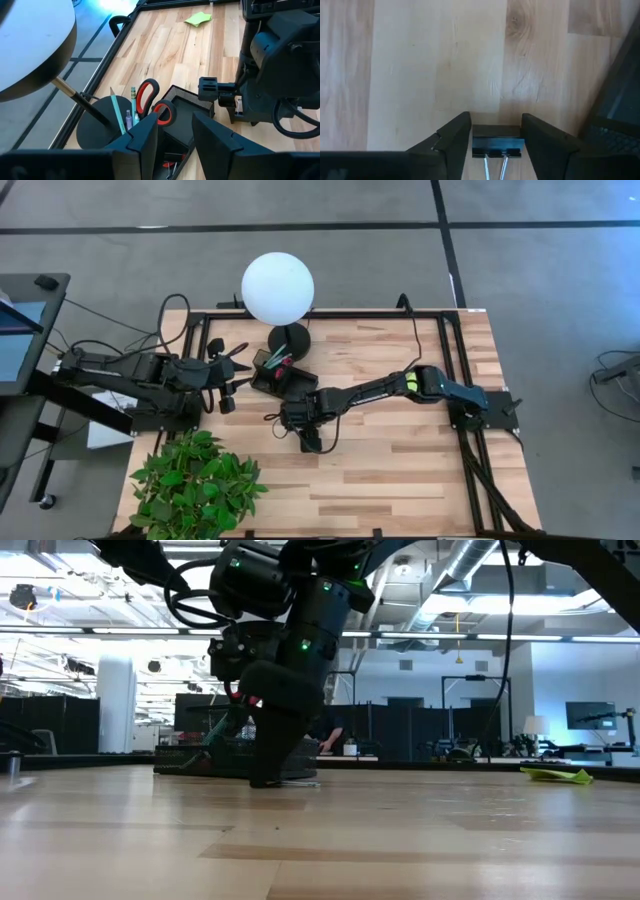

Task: Pick and place office supplies into organizer
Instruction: Put the black binder clip into the black desk organizer

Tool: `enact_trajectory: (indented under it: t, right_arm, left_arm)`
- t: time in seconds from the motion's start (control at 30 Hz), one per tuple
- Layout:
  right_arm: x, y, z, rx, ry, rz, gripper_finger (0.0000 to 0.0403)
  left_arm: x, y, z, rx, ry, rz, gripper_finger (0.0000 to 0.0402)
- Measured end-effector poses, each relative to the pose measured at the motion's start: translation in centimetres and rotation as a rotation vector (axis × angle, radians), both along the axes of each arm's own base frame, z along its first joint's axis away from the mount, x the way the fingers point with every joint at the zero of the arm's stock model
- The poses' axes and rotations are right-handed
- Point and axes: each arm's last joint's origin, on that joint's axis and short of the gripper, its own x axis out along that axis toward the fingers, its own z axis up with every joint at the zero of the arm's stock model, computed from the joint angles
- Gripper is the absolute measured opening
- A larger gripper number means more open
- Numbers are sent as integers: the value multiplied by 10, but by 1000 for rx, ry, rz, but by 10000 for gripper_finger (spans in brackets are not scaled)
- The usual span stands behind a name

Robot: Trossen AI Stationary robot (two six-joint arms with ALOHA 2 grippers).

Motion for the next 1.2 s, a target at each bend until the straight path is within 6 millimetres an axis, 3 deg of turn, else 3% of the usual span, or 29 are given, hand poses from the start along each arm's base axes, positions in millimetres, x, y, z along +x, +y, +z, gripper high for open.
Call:
enact_trajectory:
  t: [0.33,0.57,0.9,1.07,1.2]
  right_arm:
    - [0,-1,-2,27,3,-105,133]
    - [16,-1,1,48,-169,-132,142]
    - [41,-11,52,21,-613,-197,137]
    - [49,-27,63,-22,-737,-219,148]
    - [50,-44,56,-69,-728,-267,131]
  left_arm:
    - [0,0,0,0,0,0,118]
    - [0,0,0,0,0,0,118]
    - [0,0,0,0,0,0,118]
    - [0,0,0,0,0,0,118]
    - [0,0,0,0,0,0,118]
